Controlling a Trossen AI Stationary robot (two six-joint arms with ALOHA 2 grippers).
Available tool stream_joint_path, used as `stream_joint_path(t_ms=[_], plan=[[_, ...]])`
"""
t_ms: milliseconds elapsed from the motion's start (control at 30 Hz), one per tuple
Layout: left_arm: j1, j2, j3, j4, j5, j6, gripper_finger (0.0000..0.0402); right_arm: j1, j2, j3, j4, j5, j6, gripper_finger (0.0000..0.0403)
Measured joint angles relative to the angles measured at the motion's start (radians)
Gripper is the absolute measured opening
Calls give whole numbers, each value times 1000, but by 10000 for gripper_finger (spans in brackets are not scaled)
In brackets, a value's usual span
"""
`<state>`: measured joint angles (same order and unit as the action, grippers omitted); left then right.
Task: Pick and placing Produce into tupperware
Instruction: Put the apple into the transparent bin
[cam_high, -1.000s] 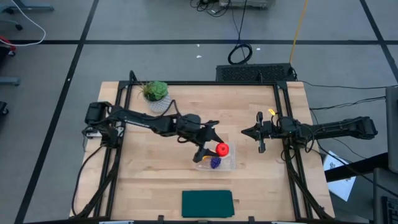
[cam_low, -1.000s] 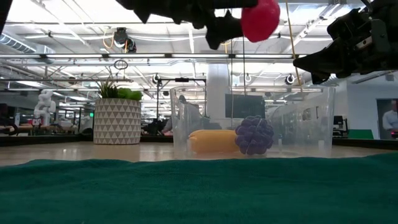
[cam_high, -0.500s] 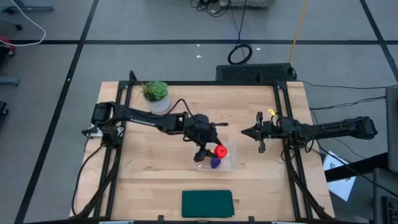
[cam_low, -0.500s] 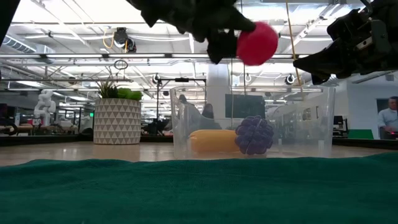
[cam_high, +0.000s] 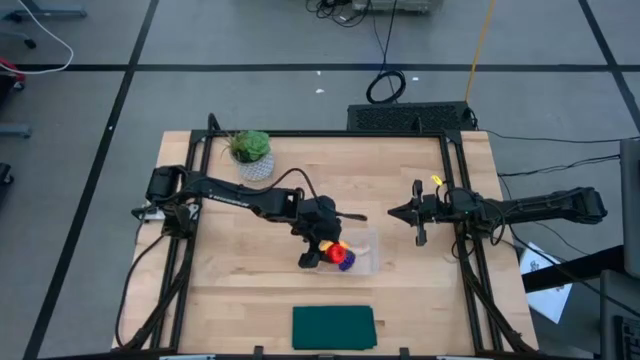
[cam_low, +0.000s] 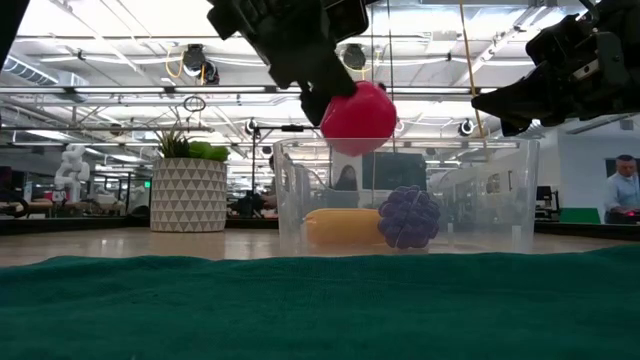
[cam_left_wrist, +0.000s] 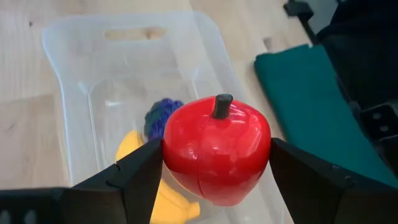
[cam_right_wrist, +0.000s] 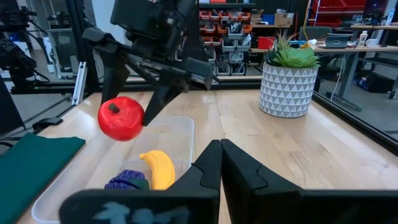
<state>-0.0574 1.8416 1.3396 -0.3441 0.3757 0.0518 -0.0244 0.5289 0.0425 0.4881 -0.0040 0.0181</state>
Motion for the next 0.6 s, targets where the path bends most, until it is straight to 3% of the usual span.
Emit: stream_joint_path(t_ms=[600], plan=[[-28,26,-2,-5,-10,41,275,0,0,0,0,0,4,0]])
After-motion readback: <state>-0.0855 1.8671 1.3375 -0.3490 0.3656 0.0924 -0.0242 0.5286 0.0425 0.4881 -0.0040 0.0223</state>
